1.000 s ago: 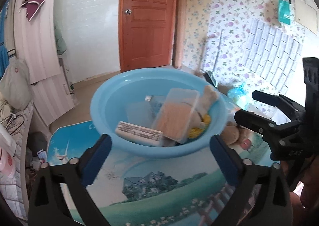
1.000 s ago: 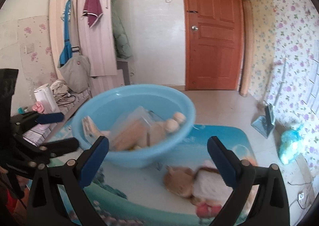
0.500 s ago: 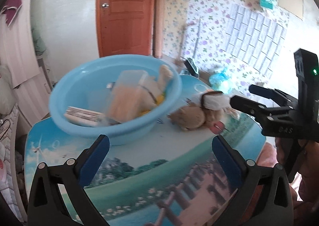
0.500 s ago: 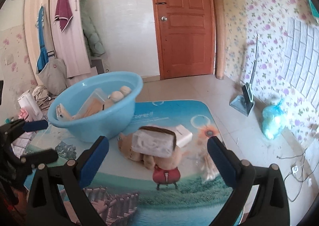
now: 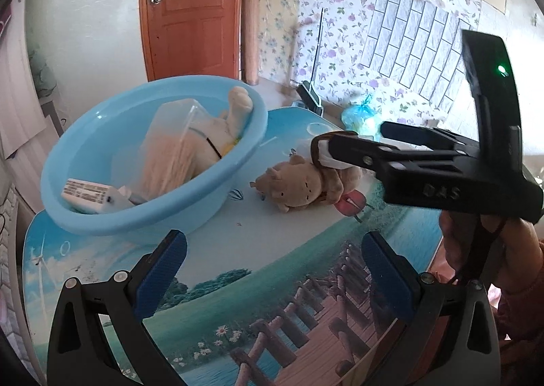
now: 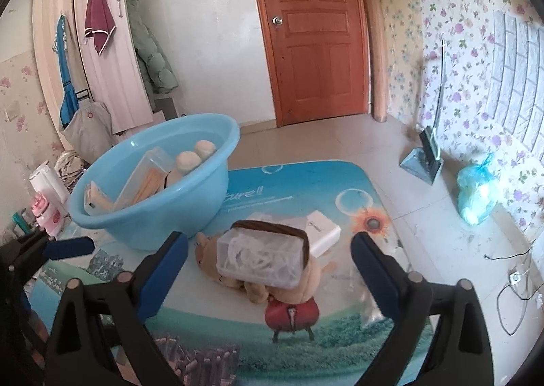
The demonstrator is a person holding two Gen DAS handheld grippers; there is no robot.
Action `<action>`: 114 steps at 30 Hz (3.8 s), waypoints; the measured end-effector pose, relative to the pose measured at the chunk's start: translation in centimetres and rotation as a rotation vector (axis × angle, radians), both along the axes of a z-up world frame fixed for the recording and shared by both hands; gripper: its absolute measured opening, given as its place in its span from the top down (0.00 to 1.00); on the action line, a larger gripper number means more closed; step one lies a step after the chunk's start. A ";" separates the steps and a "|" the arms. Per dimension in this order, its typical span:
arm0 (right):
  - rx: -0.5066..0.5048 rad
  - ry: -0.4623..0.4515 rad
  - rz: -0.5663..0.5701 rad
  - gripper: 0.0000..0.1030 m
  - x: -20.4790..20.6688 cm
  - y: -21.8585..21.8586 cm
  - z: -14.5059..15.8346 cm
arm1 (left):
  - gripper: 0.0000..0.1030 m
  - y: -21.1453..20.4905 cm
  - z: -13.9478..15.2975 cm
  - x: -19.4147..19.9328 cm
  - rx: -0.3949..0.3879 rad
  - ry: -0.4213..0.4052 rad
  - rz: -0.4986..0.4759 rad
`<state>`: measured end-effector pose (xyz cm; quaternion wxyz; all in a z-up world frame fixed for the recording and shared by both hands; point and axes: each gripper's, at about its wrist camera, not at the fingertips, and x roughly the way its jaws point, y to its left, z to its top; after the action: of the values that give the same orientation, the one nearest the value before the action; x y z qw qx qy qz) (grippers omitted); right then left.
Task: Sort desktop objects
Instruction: 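Grasp the brown plush bear with the left tool while the right tool grasps the cord box, then lift the plush bear and cord box and carry them toward the blue basin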
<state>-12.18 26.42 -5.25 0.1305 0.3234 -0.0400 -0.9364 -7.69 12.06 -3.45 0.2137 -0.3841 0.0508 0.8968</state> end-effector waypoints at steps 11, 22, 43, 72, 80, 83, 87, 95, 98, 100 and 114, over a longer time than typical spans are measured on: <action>-0.026 -0.021 0.047 0.45 -0.2 0.5 -0.7 | 0.00 1.2 -1.5 -0.4 -0.001 -0.047 -0.044; -0.086 0.003 -0.004 0.45 2.2 4.9 0.2 | 0.00 4.4 -3.4 -2.4 -0.008 -0.076 -0.069; -0.075 -0.017 0.004 0.45 5.4 8.7 -1.4 | 0.00 8.1 -6.0 -6.7 -0.115 -0.064 -0.006; -0.044 -0.101 0.103 0.45 8.6 5.2 -3.4 | 0.29 1.8 -4.9 -0.5 -0.089 -0.064 -0.016; -0.009 -0.123 0.156 0.45 10.2 2.3 -3.4 | 0.29 -3.5 -4.5 2.5 -0.067 -0.086 0.081; 0.025 -0.154 0.165 0.44 10.4 1.4 -3.7 | 0.28 -5.2 -5.1 3.6 -0.070 -0.109 0.110; 0.062 -0.162 0.148 0.44 10.8 0.8 -3.8 | 0.28 -7.1 -5.6 5.3 -0.078 -0.124 0.143; 0.088 -0.196 0.125 0.41 10.8 0.0 -3.8 | 0.25 -9.4 -6.3 6.7 -0.080 -0.141 0.178; 0.099 -0.215 0.123 0.32 10.8 -0.4 -4.1 | 0.17 -9.4 -6.5 7.0 -0.097 -0.127 0.172; 0.103 -0.217 0.122 0.31 10.8 -0.6 -4.1 | 0.10 -9.4 -6.5 7.1 -0.095 -0.121 0.173; 0.109 -0.234 0.091 0.28 9.3 -0.5 -4.9 | 0.02 -8.9 -8.0 4.5 -0.094 -0.139 0.175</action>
<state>-2.89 25.90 -10.19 0.1494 0.4383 0.0106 -0.8863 -3.19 3.16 -11.45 0.1195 -0.4577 0.0442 0.8799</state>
